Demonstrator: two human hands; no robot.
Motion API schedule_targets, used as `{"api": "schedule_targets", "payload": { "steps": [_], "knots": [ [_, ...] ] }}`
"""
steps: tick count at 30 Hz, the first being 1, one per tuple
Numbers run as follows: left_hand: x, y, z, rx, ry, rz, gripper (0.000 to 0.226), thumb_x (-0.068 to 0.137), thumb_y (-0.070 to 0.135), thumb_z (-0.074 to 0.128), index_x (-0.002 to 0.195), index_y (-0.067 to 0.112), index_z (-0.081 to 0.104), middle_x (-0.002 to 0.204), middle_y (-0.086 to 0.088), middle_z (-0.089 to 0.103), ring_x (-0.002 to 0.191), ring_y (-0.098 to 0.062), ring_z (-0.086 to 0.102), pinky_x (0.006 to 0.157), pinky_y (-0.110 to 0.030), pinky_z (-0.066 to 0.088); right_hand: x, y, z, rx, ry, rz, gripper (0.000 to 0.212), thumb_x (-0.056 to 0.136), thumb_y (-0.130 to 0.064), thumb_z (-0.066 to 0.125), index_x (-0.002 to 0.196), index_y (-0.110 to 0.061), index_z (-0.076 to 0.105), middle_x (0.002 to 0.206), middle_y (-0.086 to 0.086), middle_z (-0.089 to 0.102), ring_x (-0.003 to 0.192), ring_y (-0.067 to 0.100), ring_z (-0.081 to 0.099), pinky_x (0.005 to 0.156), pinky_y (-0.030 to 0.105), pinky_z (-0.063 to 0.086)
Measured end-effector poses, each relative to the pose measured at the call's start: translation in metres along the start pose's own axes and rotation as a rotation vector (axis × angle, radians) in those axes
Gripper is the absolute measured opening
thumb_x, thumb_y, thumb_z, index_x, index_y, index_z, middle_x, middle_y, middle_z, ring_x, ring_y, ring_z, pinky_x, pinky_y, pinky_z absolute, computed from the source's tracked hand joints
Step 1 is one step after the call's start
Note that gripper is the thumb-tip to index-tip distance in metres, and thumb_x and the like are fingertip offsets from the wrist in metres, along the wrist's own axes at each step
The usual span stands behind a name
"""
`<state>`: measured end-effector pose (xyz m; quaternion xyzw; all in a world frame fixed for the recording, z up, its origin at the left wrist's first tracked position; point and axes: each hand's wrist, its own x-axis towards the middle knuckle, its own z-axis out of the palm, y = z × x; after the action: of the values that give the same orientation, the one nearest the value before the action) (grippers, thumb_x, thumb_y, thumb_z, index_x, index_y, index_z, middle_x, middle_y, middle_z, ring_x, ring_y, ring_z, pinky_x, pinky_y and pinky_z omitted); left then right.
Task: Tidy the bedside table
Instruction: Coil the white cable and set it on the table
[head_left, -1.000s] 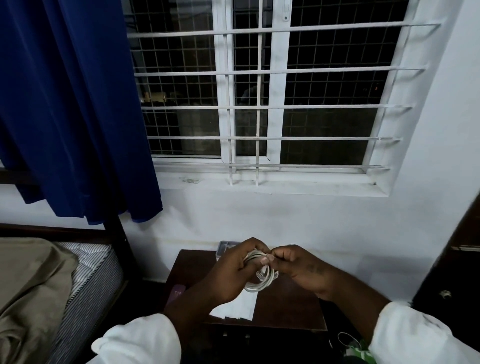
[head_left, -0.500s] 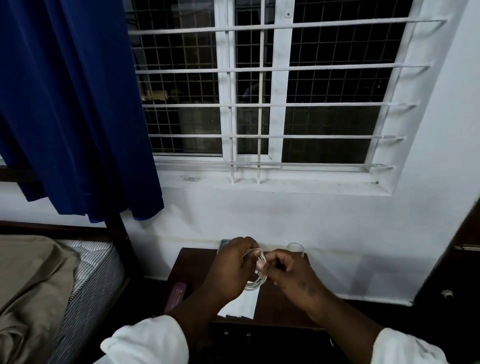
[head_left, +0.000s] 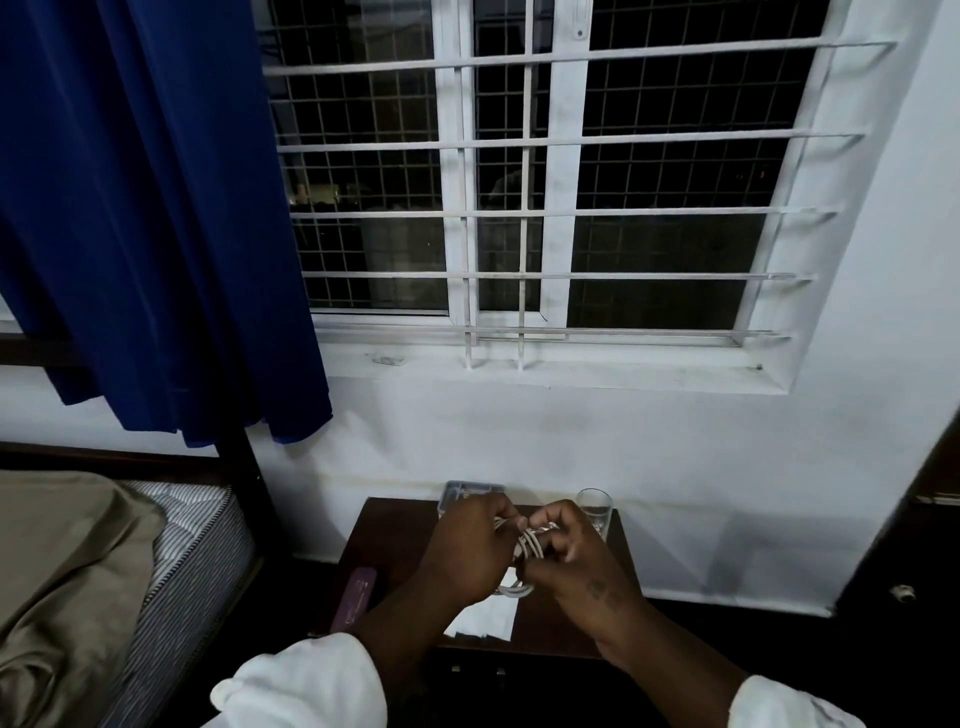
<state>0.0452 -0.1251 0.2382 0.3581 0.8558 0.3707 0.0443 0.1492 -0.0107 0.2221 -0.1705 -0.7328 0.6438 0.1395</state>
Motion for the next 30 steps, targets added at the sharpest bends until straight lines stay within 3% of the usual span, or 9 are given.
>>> {"api": "schedule_targets", "payload": {
  "steps": [3,6,12,18,21,24,28,30],
  "knots": [
    [0.001,0.002,0.0,-0.04,-0.025,-0.048,0.038,0.092,0.019,0.061,0.058,0.031,0.049,0.057,0.013,0.054,0.056,0.006,0.052,0.052,-0.012,0.03,-0.002,0.001,0.001,-0.132,0.025,-0.053,0.047,0.061,-0.001,0.069,0.092,-0.031,0.05,0.078,0.003,0.073,0.06,0.009,0.057,0.057,0.027,0.043],
    [0.001,0.005,0.002,-0.119,-0.036,-0.098,0.036,0.09,0.016,0.061,0.057,0.029,0.053,0.055,0.014,0.057,0.055,0.007,0.053,0.055,-0.014,0.033,-0.003,0.002,0.002,-0.268,0.043,-0.131,0.042,0.061,-0.005,0.065,0.092,-0.028,0.049,0.082,-0.003,0.067,0.06,0.003,0.052,0.057,0.027,0.04],
    [-0.001,0.006,-0.001,-0.343,-0.088,-0.211,0.035,0.085,0.007,0.059,0.055,0.023,0.066,0.052,0.011,0.065,0.046,0.005,0.057,0.054,-0.019,0.044,-0.007,0.002,0.002,-0.428,0.048,-0.222,0.031,0.069,-0.001,0.063,0.088,-0.026,0.059,0.081,-0.007,0.068,0.079,0.016,0.066,0.073,0.041,0.053],
    [-0.004,0.007,-0.001,-0.516,-0.119,-0.247,0.04,0.084,0.0,0.059,0.053,0.021,0.071,0.055,0.007,0.065,0.049,-0.001,0.056,0.054,-0.019,0.044,-0.007,0.004,-0.001,-0.631,0.13,-0.331,0.013,0.079,-0.024,0.071,0.088,-0.03,0.064,0.088,-0.011,0.07,0.085,0.008,0.065,0.077,0.035,0.054],
    [-0.003,0.008,-0.003,-0.597,-0.112,-0.275,0.041,0.088,-0.003,0.055,0.056,0.018,0.07,0.054,0.004,0.066,0.046,-0.006,0.059,0.05,-0.018,0.046,-0.009,0.002,0.001,-0.793,0.244,-0.513,0.021,0.079,-0.029,0.06,0.096,-0.033,0.073,0.103,-0.012,0.068,0.097,0.011,0.062,0.078,0.029,0.054],
    [-0.003,0.008,-0.001,-0.641,-0.095,-0.303,0.043,0.091,-0.002,0.054,0.057,0.019,0.069,0.053,0.002,0.066,0.042,-0.007,0.058,0.05,-0.022,0.049,-0.006,-0.001,-0.001,-0.855,0.355,-0.645,0.026,0.079,-0.035,0.052,0.092,-0.03,0.074,0.112,-0.006,0.065,0.106,0.014,0.052,0.082,0.032,0.052],
    [-0.002,0.01,0.003,-0.705,-0.073,-0.309,0.038,0.092,-0.001,0.057,0.06,0.017,0.067,0.056,0.0,0.066,0.043,-0.006,0.058,0.054,-0.024,0.05,0.0,0.004,-0.009,-0.842,0.291,-0.737,0.018,0.087,-0.033,0.054,0.088,-0.026,0.071,0.107,-0.011,0.066,0.103,0.017,0.056,0.084,0.038,0.05],
    [-0.003,0.011,0.006,-0.732,-0.051,-0.299,0.035,0.094,0.0,0.059,0.063,0.015,0.067,0.056,0.0,0.064,0.043,-0.005,0.056,0.053,-0.022,0.049,0.001,0.005,-0.01,-0.828,0.259,-0.794,0.018,0.09,-0.032,0.054,0.087,-0.025,0.07,0.104,-0.014,0.067,0.1,0.015,0.056,0.088,0.03,0.044]
  ]
}}
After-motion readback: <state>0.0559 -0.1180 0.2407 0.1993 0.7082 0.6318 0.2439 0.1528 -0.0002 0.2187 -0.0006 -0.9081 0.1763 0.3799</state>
